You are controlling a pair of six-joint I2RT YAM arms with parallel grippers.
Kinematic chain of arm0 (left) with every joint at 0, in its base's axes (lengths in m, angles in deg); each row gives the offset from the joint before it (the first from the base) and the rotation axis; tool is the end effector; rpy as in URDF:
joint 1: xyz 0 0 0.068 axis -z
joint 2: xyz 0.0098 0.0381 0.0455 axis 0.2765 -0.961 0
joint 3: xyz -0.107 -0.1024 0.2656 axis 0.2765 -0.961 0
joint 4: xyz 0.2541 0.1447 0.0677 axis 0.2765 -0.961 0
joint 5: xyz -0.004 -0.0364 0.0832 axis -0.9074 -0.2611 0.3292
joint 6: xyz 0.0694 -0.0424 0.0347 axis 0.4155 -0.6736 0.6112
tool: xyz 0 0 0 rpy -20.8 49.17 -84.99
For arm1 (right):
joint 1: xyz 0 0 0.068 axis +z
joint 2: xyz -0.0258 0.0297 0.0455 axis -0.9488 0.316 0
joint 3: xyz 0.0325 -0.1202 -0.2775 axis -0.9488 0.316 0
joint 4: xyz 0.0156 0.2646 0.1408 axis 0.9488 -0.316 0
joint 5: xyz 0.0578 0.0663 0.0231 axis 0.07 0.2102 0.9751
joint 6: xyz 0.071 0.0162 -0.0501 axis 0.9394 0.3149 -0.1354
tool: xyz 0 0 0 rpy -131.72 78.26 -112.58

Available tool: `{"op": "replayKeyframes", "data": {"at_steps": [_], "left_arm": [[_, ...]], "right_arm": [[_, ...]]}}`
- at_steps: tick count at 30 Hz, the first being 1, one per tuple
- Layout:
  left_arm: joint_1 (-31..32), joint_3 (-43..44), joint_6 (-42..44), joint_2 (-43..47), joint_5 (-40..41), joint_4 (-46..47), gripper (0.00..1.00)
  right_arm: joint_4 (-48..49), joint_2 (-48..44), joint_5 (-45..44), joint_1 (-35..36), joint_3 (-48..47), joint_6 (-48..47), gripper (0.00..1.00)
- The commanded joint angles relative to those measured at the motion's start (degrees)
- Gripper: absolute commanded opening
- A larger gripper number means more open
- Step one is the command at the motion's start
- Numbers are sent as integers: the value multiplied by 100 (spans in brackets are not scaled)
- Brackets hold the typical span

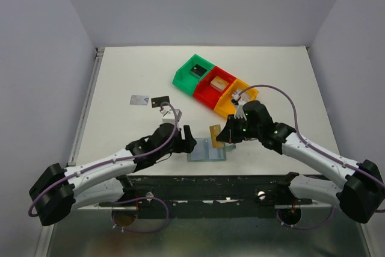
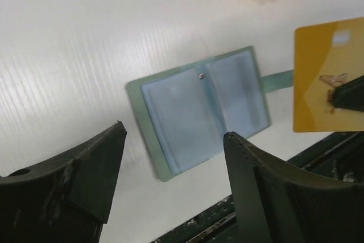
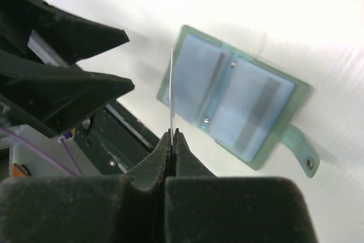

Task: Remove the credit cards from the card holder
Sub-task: Remove the credit card from the card holder.

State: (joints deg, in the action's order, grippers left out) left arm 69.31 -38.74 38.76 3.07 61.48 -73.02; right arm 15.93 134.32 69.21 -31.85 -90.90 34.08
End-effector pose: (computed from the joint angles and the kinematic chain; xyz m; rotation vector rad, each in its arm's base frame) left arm 0.1710 -0.2021 0.1683 0.0755 2.3069 -0.6855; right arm 0.2089 0.2032 0.2115 -0.2590 2.4380 0.9785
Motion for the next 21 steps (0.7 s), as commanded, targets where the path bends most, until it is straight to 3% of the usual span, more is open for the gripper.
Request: {"op": "replayKeyframes", "data": {"at_steps": [1,11,16,21], "left_arm": [[-25,316,118,1063,322,-377,82],[-394,-316,690,2620,-1451,1142,86],[-518,-589,628,2639,-2331,1969,79],[-553,-291,883,2253,-3289,2199,75]], "right_arm": [[-435,-443,921,-26,-302,-970,0],[154,-901,2707,9,-57,-1279,0],[233,-857,3199,53,-153,-1287,0],[76,-655,3482,79,-259,-1436,0]]}}
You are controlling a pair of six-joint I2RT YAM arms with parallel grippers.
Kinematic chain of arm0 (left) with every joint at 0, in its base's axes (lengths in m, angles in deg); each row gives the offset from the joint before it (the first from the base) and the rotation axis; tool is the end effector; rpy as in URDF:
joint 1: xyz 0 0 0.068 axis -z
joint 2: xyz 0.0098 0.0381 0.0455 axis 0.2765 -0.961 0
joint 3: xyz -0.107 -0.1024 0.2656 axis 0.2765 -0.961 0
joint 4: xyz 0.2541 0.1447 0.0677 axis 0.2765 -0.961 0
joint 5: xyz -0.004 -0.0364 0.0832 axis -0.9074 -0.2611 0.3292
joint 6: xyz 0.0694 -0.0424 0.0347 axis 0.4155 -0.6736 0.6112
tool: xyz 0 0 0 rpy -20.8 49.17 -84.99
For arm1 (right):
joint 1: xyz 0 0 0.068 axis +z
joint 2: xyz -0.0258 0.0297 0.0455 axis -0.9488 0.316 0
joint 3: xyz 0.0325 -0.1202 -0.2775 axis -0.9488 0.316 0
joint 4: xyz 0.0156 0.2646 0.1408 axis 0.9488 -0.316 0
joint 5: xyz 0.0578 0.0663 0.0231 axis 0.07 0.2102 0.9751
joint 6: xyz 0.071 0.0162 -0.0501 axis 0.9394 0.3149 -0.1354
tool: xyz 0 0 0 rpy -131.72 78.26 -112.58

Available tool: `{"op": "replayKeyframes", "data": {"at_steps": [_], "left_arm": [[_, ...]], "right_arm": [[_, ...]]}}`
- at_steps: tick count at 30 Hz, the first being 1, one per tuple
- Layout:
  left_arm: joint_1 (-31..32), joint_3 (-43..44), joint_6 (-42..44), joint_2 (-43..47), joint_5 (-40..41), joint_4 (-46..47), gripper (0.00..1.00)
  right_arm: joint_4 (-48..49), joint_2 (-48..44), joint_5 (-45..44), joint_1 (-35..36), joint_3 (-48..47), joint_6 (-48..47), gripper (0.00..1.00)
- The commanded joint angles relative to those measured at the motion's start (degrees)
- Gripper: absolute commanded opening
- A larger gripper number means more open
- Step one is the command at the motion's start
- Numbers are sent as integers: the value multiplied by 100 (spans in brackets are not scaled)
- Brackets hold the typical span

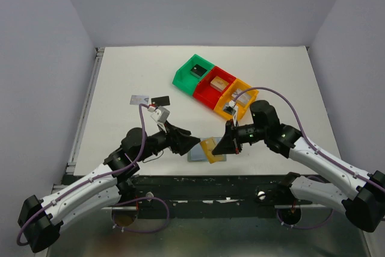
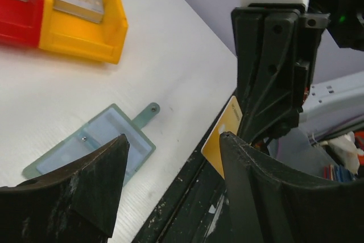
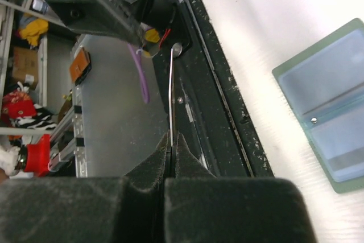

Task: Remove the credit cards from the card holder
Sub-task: Remove the credit card from the card holder.

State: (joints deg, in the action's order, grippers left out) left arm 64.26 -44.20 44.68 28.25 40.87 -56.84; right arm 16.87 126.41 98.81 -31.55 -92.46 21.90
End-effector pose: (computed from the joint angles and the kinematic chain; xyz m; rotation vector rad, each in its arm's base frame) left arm 0.1391 -0.1737 0.2671 0.2895 1.7395 -1.2570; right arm 0.1628 0.2111 0.2717 -0.8644 2.1048 1.4776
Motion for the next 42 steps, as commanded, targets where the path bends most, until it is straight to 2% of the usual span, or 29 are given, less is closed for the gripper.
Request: {"op": "replayKeyframes", "data": {"at_steps": [1,7,17,24,26,28,29,31,32,34,39,42], "left_arm": [[-39,343,343,-344,-1395,581,75],[-48,546,397,-731,-2160,695,68],[-48,485,238,-1136,-2706,1073,58],[-48,537,194,-1329,-2970,1196,34],[-48,529,212,-1347,-3005,1205,24],[-48,529,194,-1373,-3031,1240,10],[-48,537,194,-1373,-3014,1223,0],[-48,502,168,-1321,-2848,1179,0],[-39,459,150,-1234,-2664,1161,0],[-48,318,107,-1058,-2225,1109,0],[-302,-95,-411,-391,-924,916,0],[-592,-419,-885,58,-501,941,0]], "right_arm": [[-2,180,592,57,-95,-219,0],[87,154,733,101,-95,-202,0],[16,189,953,145,-165,-298,0],[-247,286,1120,163,-358,-501,0],[-291,286,1111,172,-393,-553,1],[-344,295,1129,163,-428,-580,2],[-388,286,1094,172,-446,-606,8],[-414,199,867,172,-446,-598,34],[-397,103,682,163,-429,-571,43],[-309,-73,156,172,-376,-440,54],[-29,-329,-1146,163,-192,183,63],[366,-452,-1664,154,62,684,66]]}}
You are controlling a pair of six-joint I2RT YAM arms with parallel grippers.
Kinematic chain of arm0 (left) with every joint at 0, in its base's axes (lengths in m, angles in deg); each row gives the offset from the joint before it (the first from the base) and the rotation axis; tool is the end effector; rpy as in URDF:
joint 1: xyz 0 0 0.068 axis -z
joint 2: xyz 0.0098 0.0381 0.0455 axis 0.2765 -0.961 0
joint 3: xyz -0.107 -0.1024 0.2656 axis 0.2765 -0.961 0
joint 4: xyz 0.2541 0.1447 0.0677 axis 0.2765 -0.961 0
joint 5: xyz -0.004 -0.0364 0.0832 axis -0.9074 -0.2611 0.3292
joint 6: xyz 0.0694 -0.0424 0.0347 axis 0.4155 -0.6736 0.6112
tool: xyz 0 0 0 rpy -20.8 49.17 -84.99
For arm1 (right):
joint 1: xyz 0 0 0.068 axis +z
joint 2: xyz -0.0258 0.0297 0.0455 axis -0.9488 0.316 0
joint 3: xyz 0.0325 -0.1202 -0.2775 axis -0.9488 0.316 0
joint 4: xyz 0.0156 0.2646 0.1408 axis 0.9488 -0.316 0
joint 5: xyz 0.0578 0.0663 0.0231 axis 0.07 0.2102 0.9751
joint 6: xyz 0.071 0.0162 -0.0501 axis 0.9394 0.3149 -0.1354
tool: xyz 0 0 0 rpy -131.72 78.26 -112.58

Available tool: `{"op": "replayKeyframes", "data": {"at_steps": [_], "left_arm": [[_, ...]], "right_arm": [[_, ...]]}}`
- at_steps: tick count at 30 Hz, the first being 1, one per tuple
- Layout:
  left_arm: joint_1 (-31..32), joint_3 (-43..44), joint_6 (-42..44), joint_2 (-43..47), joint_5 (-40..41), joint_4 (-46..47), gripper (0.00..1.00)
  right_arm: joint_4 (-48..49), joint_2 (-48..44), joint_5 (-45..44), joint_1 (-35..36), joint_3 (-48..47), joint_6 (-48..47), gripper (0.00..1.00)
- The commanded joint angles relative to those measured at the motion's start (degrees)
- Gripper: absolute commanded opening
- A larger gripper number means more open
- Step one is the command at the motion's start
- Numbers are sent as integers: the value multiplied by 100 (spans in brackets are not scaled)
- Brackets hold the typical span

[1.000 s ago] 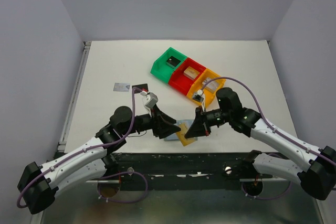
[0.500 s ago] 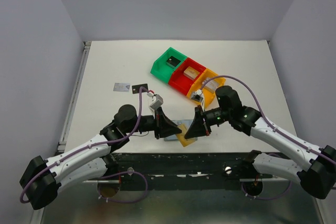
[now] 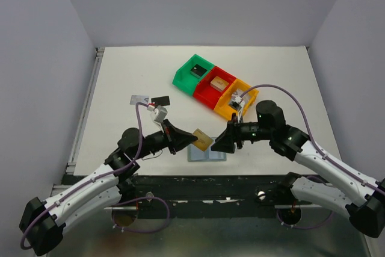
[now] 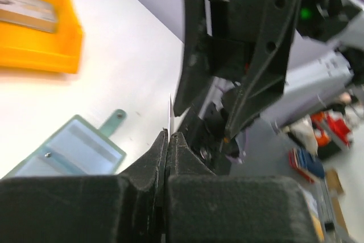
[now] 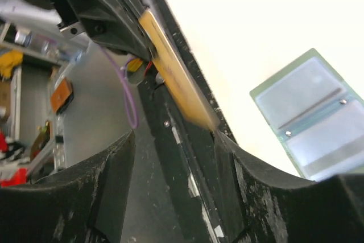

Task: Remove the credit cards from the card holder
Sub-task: Remove the credit card from the card holder, then place the credit card at the center of the board.

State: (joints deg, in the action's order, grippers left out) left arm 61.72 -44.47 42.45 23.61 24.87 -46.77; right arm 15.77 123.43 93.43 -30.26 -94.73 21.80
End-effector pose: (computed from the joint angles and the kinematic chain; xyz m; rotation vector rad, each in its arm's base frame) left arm 0.1359 -0.1863 0.2744 0.4731 1.6618 -1.4805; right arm 0.1596 0.2090 0.2957 -0.8367 2.0385 1.3987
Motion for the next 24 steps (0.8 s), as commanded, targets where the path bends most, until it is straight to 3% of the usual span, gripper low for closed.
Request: {"op": "replayKeyframes", "data": {"at_steps": [1,8,13,24], "left_arm": [[-400,-516,-803,679,1204,-5,0],[-445,-1053,-1349,1357,1697,382,0],[-462,-1150,-1569,1463,1741,592,0],[-454,-1212,-1763,1331,1724,945,0]], "right_arm": [[729,-198,-1268,34,404,932,66],[2865,37,-1147,34,1222,2304,66],[3929,512,-787,34,1302,2744,65],[4441,979,-443,43,1099,2973,54]]}}
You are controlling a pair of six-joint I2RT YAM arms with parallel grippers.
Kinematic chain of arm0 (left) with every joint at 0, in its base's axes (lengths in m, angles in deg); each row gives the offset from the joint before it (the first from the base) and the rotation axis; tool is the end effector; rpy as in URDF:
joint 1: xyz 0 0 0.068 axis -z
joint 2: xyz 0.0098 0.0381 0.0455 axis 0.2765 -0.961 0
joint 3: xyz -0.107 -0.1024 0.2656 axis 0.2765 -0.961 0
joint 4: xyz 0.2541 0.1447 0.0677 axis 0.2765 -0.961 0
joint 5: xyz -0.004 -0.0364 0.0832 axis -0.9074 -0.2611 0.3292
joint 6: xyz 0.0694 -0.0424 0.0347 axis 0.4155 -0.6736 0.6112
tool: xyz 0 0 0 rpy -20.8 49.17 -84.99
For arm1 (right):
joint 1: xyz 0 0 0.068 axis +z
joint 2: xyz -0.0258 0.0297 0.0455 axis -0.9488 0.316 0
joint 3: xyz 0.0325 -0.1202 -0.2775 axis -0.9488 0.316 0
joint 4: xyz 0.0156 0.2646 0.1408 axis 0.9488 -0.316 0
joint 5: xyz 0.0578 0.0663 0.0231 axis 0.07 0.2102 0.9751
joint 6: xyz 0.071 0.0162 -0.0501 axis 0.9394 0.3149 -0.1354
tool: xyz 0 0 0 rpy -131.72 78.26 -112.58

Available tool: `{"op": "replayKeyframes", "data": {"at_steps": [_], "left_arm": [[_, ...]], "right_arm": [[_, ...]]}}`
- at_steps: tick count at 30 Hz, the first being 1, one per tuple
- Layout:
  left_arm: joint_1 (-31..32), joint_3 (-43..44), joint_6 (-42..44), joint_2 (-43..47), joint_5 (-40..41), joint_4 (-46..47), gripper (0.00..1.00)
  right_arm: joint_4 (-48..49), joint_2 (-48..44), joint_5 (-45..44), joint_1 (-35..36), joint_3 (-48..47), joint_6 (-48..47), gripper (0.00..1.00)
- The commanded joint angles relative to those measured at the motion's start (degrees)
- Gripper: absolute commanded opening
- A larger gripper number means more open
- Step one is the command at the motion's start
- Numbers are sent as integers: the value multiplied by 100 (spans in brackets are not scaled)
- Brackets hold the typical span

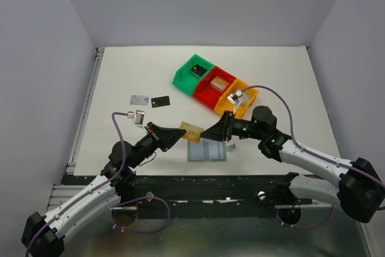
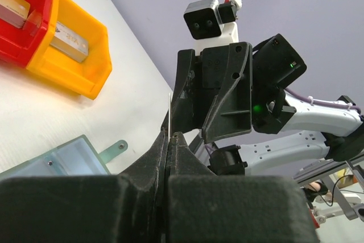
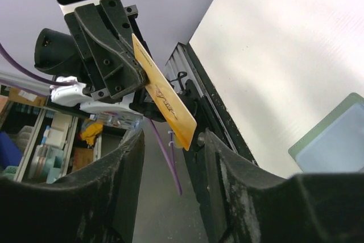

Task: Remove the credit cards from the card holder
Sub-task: Place the credit card at the center of the board.

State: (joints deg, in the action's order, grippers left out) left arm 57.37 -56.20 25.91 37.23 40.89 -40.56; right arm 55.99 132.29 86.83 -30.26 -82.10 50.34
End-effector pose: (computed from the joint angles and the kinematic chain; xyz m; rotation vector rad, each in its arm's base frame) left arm 0.1381 -0.1373 0.2469 -0.0621 1.5558 -1.5026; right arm 0.1918 0.2277 0.2536 -0.3516 1.9633 1.6455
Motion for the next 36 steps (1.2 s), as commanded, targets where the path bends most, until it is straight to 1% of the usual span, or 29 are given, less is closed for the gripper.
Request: {"op": "replayKeyframes", "data": {"at_steps": [1,6,13,16,19,20,21,23,24,25,27,29,33,36], "left_arm": [[-27,-29,-108,-48,104,333,0],[-28,-64,-143,-171,60,473,0],[-27,-100,-205,-224,86,596,0],[-19,-100,-187,-233,69,579,0],[-27,-73,-126,-224,78,430,0],[-28,-30,-56,-198,104,281,9],[-36,32,14,-110,182,28,23],[-98,216,190,135,350,-657,65],[-176,347,287,241,376,-1043,74],[-247,436,383,329,368,-1326,80],[-431,612,480,487,376,-1880,84],[-563,752,507,602,394,-2355,86],[-651,990,569,655,517,-3093,86],[-660,1096,674,541,474,-3437,86]], "right_arm": [[437,111,243,34,-173,110,51],[586,199,314,34,-155,180,39],[762,305,375,43,-155,233,29],[788,313,402,43,-173,242,22],[675,287,428,34,-225,145,11],[500,261,428,34,-278,58,10],[290,217,419,43,-365,-82,8],[-351,103,358,34,-550,-363,3],[-737,59,332,-1,-664,-548,1],[-1098,32,314,-27,-804,-723,0],[-1696,41,305,-124,-1094,-1005,0],[-2293,154,227,-247,-1367,-1260,0],[-3471,524,15,-677,-1798,-1709,0],[-4297,778,-3,-1046,-2070,-2156,0]]}}
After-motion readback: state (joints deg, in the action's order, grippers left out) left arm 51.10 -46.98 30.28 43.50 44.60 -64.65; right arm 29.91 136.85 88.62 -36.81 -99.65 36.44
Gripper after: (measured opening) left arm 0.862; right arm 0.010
